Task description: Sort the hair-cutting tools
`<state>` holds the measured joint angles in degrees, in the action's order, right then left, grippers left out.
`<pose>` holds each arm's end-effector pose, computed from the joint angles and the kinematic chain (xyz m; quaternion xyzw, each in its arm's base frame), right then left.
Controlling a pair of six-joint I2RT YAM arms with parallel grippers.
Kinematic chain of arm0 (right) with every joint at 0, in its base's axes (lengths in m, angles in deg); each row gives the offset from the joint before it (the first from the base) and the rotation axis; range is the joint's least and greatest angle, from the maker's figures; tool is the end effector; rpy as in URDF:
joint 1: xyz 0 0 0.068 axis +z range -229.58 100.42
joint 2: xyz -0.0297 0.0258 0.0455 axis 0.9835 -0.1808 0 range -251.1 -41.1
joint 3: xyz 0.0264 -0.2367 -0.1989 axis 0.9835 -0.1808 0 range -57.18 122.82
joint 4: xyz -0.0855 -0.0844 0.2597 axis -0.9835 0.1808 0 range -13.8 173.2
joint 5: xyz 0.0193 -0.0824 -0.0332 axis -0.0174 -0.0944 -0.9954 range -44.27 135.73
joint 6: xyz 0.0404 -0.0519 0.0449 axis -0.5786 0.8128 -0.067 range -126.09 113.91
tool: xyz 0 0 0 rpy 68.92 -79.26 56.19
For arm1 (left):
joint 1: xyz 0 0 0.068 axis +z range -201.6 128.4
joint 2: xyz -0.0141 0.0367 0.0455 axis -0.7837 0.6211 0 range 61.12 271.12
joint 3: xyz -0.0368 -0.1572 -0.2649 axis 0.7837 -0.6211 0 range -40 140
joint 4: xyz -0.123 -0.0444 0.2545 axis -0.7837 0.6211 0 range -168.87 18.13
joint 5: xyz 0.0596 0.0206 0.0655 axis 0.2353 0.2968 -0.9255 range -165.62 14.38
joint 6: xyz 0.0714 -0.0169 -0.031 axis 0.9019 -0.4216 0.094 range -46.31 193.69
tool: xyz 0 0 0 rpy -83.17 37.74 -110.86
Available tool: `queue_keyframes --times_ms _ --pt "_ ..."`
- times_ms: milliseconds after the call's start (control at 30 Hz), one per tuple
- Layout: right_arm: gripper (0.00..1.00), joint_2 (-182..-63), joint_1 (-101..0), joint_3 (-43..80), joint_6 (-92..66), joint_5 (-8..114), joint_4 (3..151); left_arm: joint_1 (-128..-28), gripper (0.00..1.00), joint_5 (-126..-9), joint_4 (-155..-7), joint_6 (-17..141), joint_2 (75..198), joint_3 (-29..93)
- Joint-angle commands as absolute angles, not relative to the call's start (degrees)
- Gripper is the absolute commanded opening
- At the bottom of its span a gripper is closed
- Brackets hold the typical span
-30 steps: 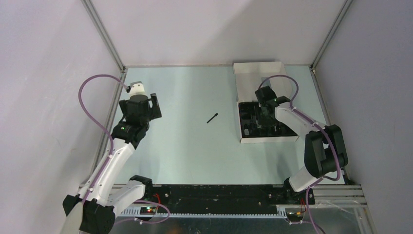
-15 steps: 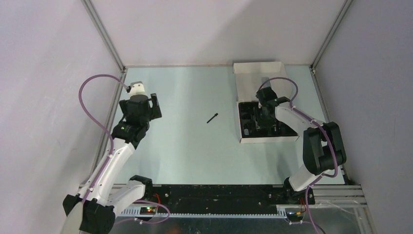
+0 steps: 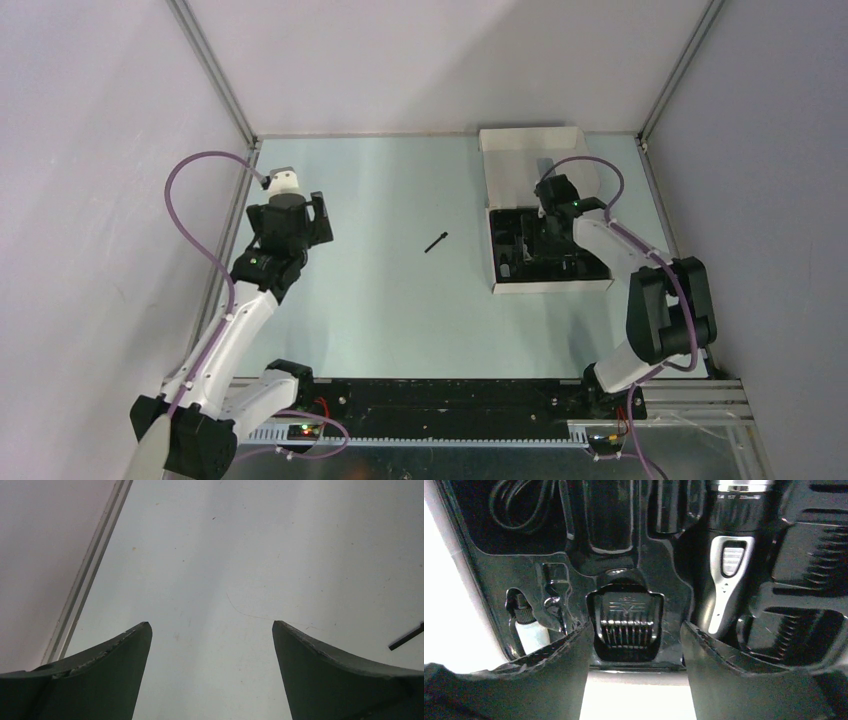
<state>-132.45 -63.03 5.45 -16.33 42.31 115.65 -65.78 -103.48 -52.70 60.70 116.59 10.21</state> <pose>0.3336 0.0949 0.2061 -0.0484 0.9803 0.0154 0.1910 0.2395 -0.0275 0.3274 -0.1090 0.8477 0.0925 0.5108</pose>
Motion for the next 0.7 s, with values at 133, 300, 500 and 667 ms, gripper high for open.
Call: queue_keyframes --times_ms 133,300,500,667 --pt "0.72 -127.4 -63.4 5.9 -16.8 41.8 118.5 -65.4 0.97 -103.1 -54.2 61.6 117.2 10.4" --pt "0.73 -124.1 -62.7 7.0 -17.2 41.8 119.1 -65.4 0.97 -102.5 -54.2 61.6 117.6 10.4" --pt "0.75 -120.0 -58.6 7.8 -18.8 41.9 114.9 -65.4 0.97 -101.6 -54.0 61.5 118.2 10.6" --pt "0.77 -121.4 -52.3 8.4 -20.8 40.8 108.3 -65.4 0.97 -101.0 -53.9 61.5 118.5 10.6"
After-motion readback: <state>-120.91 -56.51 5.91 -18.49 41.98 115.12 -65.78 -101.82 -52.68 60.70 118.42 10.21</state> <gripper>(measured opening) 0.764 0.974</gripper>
